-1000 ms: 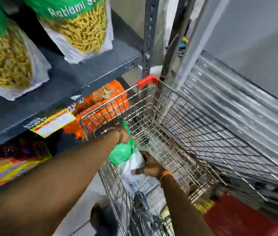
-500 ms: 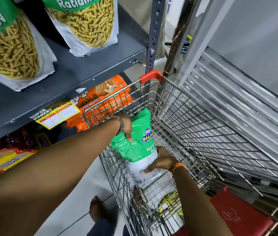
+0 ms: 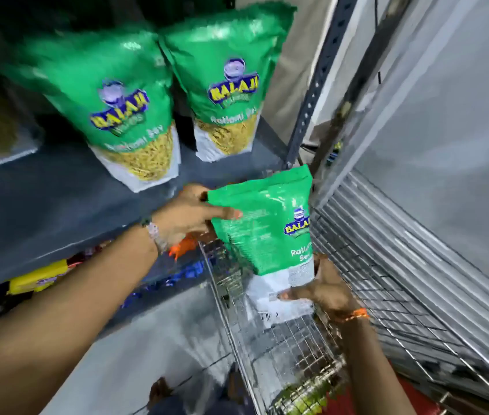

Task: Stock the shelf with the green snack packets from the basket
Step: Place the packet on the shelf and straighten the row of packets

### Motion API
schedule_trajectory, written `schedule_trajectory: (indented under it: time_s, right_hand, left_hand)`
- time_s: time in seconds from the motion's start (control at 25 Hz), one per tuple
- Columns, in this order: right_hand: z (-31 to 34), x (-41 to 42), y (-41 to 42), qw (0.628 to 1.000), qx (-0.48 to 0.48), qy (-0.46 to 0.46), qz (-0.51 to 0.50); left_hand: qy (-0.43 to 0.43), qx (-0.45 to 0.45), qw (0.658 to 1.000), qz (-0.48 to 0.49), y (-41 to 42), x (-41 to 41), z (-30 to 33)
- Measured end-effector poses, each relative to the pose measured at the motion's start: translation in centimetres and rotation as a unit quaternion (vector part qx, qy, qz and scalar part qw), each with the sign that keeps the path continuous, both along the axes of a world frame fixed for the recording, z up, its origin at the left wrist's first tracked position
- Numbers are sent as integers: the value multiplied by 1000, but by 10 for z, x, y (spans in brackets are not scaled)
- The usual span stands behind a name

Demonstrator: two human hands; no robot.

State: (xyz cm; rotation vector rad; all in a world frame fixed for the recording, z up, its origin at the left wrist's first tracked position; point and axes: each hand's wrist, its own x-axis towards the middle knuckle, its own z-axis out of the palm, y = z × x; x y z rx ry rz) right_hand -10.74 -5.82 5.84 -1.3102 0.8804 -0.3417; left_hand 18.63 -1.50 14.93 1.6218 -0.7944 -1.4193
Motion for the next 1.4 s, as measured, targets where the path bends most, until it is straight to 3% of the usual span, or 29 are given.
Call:
schedule_trajectory:
  time_s: [0.08,0.16,0.28,0.48,0.8,1.04,1.28,1.4]
  right_hand:
    - [29,25,6,999,-24,-21,3]
    - [53,57,11,999,-45,-19,22]
    - [73,120,27,995,-81,-28,45]
    - [93,237,62,985,-133,-89,66]
    - [108,382,92,969,-214,-85,85]
    - [85,421,95,970,-231,-47,67]
    - [90,419,86,973,-191,-37,121]
    - [91,413,71,972,-175,-21,155]
  left_hand:
    - [125,-70,983,114,32,3,31]
    - [159,-129,955,215,56,8,50]
    - [129,-197,914,330,89,47,76]
    - [51,-275,878,389,146,128,124]
    - [0,-286,830,479,194,231,154]
    - [-36,-246,834,492,195,252,139]
    - [6,-259,867,425,214,260,125]
    - [50,-210,878,427,224,255,91]
